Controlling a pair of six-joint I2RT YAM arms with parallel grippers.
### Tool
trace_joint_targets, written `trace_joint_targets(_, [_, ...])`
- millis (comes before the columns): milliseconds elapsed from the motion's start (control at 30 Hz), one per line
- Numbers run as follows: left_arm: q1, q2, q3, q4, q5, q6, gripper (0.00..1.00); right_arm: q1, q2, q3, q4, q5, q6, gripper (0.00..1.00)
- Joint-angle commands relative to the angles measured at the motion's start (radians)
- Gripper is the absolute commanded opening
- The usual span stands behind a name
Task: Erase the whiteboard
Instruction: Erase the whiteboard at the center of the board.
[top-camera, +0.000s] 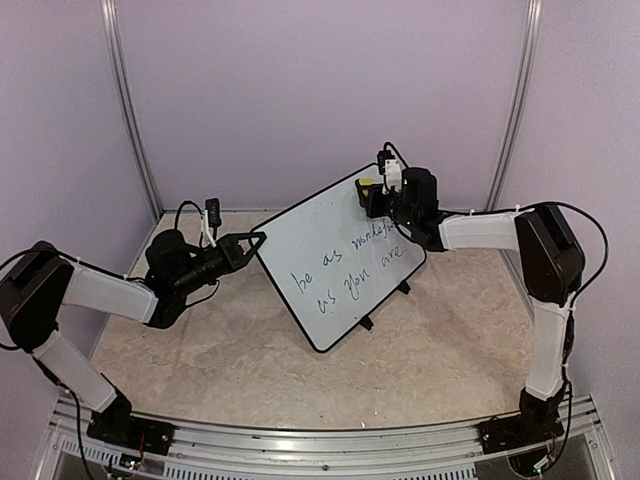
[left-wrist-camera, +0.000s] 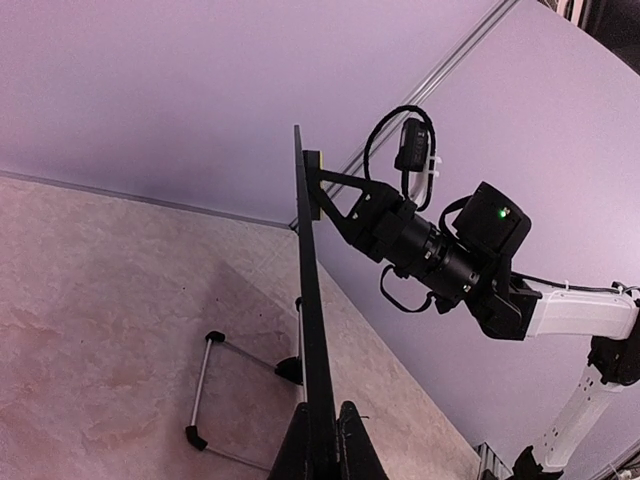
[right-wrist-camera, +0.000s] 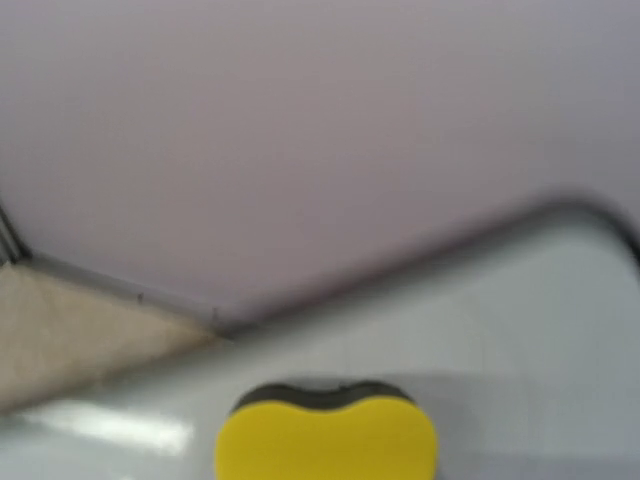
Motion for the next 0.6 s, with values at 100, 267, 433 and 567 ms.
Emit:
trace_joint_targets(100, [-0.026, -0.032, 0.002, 0.088, 0.102, 0.044, 0.0, 0.0, 0.11, 0.209, -0.113, 0.031, -0.036, 0.07])
trace_joint_targets(267, [-0.026, -0.034, 0.002, 0.086, 0.101, 0.046, 0.0, -0.007, 0.084, 0.147, -0.109, 0.031, -0.046, 0.06])
trace_joint_targets(433, [-0.026, -0.027, 0.003, 0.09, 0.103, 0.041, 0.0, -0.008, 0.011, -0.021, -0.044, 0.031, -0.046, 0.07])
trace_joint_targets(567, [-0.026, -0.027, 0.003, 0.093, 0.105, 0.039, 0.0, -0.03, -0.02, -0.119, -0.002, 0.027, -0.025, 0.07])
